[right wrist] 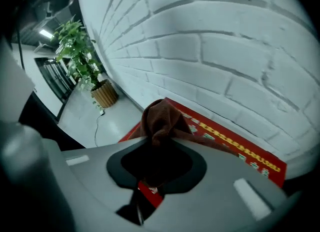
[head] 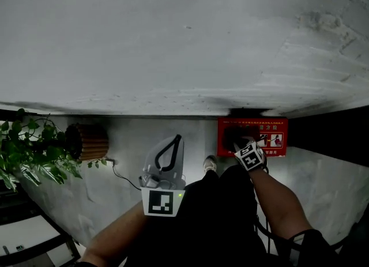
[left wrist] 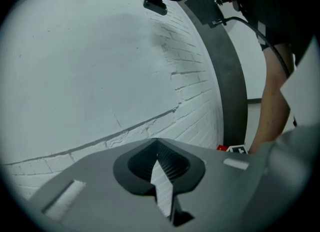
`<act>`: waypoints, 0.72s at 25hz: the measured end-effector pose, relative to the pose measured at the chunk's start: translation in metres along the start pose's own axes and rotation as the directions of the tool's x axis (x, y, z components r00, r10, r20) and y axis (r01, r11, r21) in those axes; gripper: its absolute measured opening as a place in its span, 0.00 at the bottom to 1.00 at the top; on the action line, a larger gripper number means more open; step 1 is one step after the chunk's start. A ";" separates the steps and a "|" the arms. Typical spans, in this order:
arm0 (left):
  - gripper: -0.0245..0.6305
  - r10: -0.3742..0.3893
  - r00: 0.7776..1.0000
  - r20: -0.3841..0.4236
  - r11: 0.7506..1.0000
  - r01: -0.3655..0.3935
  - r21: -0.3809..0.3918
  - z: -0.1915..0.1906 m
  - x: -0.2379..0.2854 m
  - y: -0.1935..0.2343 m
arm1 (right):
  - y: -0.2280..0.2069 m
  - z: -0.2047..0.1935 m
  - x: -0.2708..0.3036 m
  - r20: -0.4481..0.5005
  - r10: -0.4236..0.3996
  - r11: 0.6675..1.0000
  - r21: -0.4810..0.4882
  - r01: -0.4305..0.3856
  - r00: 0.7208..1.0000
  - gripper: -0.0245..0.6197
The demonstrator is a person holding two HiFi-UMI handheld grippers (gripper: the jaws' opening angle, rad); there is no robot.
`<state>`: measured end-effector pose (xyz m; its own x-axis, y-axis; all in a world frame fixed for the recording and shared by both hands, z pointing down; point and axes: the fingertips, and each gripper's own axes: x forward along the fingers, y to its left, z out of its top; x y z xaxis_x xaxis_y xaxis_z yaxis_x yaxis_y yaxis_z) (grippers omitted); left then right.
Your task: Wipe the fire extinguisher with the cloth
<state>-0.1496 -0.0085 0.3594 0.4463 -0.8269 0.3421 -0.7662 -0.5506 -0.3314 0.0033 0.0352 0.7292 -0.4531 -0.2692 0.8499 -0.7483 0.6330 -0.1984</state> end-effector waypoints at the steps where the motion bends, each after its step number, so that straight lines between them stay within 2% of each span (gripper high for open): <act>1: 0.04 0.000 1.000 -0.003 1.000 0.000 0.003 -0.002 -0.002 0.002 | 0.012 0.006 0.007 0.006 0.019 1.000 -0.001 -0.019 1.000 0.13; 3: 0.04 -0.001 1.000 -0.006 1.000 0.001 0.020 -0.004 -0.005 0.006 | 0.033 0.013 0.018 0.002 0.051 0.999 -0.002 -0.051 0.999 0.13; 5: 0.04 0.003 1.000 -0.007 0.999 -0.002 0.039 -0.006 -0.009 0.011 | 0.057 0.015 0.028 -0.026 0.088 0.995 -0.047 -0.089 0.996 0.13; 7: 0.04 0.008 1.000 -0.014 0.999 -0.008 0.039 -0.009 -0.011 0.014 | 0.083 0.014 0.037 -0.051 0.128 0.986 -0.100 -0.132 0.991 0.13; 10: 0.04 -0.001 0.999 -0.032 1.000 0.002 0.028 -0.015 -0.011 0.012 | 0.106 0.005 0.047 -0.098 0.162 0.978 -0.115 -0.173 0.982 0.13; 12: 0.04 -0.010 0.999 -0.035 0.999 0.011 0.031 -0.016 -0.010 0.010 | 0.107 -0.006 0.051 -0.132 0.165 0.982 -0.073 -0.175 0.977 0.13; 14: 0.04 -0.019 0.999 -0.030 0.999 0.020 0.037 -0.014 -0.009 0.008 | 0.097 -0.013 0.049 -0.125 0.158 0.987 -0.015 -0.161 0.979 0.13; 18: 0.04 -0.037 0.999 -0.006 0.999 0.037 0.035 -0.008 -0.005 0.000 | 0.072 -0.023 0.040 -0.102 0.117 0.993 0.041 -0.113 0.988 0.13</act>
<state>-0.1555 -0.0035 0.3646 0.4713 -0.8055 0.3591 -0.7325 -0.5843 -0.3492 -0.0578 0.0869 0.7602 -0.4854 -0.1177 0.8663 -0.7113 0.6293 -0.3130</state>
